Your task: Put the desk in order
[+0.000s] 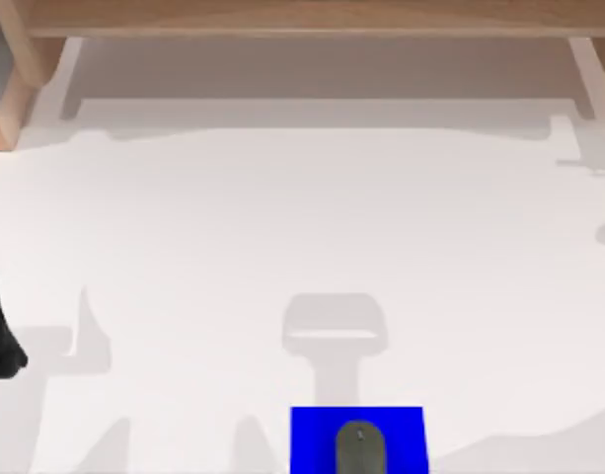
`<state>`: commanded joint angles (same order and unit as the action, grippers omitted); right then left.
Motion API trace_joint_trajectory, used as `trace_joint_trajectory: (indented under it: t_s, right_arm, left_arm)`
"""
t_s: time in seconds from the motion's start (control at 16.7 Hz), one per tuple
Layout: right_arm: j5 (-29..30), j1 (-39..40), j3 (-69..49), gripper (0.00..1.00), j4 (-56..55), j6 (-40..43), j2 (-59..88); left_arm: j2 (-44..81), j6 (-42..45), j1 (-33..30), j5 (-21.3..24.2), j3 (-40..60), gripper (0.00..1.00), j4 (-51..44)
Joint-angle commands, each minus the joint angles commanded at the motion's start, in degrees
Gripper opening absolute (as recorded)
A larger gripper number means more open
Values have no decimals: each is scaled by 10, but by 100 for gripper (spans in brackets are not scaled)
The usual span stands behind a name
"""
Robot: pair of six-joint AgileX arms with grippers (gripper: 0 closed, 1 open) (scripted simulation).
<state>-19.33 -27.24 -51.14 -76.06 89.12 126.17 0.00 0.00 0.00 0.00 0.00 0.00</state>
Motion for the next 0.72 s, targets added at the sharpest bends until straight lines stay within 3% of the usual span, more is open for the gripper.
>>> trace_joint_trajectory:
  t_s: [0.48, 0.72]
  right_arm:
    - [19, 12, -37, 0, 31, -4, 23]
    - [34, 28, -120, 0, 72, -2, 58]
  left_arm:
    - [0, 0, 0, 0, 0, 100, 0]
    - [0, 0, 0, 0, 0, 100, 0]
